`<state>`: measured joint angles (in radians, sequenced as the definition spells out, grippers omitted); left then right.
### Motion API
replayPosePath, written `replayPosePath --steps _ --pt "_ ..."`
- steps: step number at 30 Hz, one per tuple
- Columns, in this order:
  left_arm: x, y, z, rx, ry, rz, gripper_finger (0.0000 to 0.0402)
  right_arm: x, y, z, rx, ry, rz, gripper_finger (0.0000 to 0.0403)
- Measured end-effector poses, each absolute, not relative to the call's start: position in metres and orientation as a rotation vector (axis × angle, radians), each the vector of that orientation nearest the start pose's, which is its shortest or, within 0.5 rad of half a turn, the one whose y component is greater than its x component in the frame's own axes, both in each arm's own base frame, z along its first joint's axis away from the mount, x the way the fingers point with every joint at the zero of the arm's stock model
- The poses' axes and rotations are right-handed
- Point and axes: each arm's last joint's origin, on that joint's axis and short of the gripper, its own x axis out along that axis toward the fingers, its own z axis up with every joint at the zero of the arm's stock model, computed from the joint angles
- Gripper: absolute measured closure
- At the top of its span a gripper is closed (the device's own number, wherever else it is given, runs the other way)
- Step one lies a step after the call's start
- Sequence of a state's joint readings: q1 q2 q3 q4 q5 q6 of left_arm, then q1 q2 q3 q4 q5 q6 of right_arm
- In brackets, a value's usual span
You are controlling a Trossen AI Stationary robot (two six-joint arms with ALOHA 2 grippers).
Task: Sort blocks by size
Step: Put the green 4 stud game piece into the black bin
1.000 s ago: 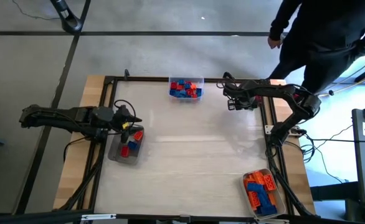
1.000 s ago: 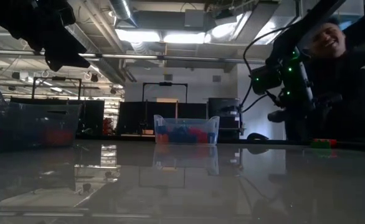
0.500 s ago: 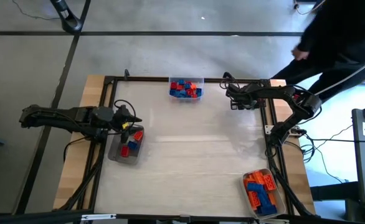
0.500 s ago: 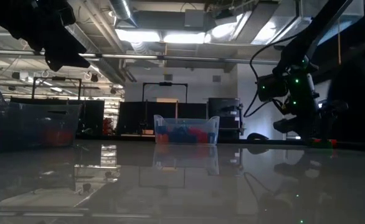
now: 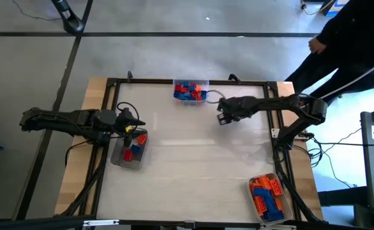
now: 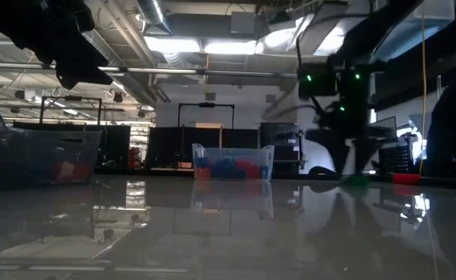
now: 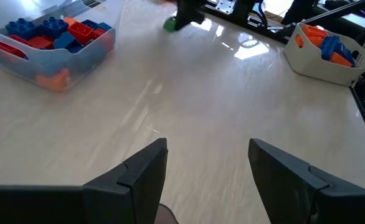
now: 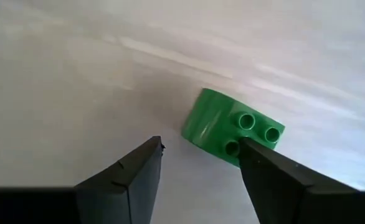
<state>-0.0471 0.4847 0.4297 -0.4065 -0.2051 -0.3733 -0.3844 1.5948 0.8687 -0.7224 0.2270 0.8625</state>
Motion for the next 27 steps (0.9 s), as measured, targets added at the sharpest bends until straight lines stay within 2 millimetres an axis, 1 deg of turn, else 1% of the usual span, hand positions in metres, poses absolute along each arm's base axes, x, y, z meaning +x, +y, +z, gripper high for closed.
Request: replayPosePath --steps 5,8,10,13,18,19,20,23,25,27 --pt "0.121 0.000 0.230 -0.314 0.423 0.240 0.0188 0.271 -0.071 0.158 0.769 1.058 -0.824 0.0191" --pt "0.120 0.000 0.230 -0.314 0.423 0.240 0.0188 0.283 -0.054 0.161 0.724 1.025 -0.667 0.0191" --pt "0.120 0.000 0.230 -0.314 0.423 0.240 0.0188 0.288 -0.047 0.165 0.671 1.048 -0.599 0.0191" --pt "0.120 0.000 0.230 -0.314 0.423 0.240 0.0188 0.295 -0.043 0.184 0.597 1.075 -0.554 0.0191" --pt "0.121 0.000 0.230 -0.319 0.423 0.241 0.0188 0.304 -0.040 0.218 0.398 1.135 -0.438 0.0191" --pt "0.121 0.000 0.230 -0.319 0.423 0.241 0.0188 0.306 -0.040 0.222 0.387 1.132 -0.428 0.0191" --pt "0.121 0.000 0.230 -0.320 0.423 0.241 0.0188 0.307 -0.040 0.226 0.419 1.121 -0.443 0.0191" --pt "0.120 0.000 0.230 -0.336 0.422 0.245 0.0188 0.309 -0.041 0.231 0.623 1.059 -0.572 0.0191" --pt "0.120 0.000 0.230 -0.341 0.422 0.246 0.0188 0.307 -0.040 0.228 0.743 1.030 -0.686 0.0191" --pt "0.121 0.000 0.230 -0.344 0.420 0.247 0.0188 0.303 -0.035 0.219 0.810 1.023 -0.779 0.0191"
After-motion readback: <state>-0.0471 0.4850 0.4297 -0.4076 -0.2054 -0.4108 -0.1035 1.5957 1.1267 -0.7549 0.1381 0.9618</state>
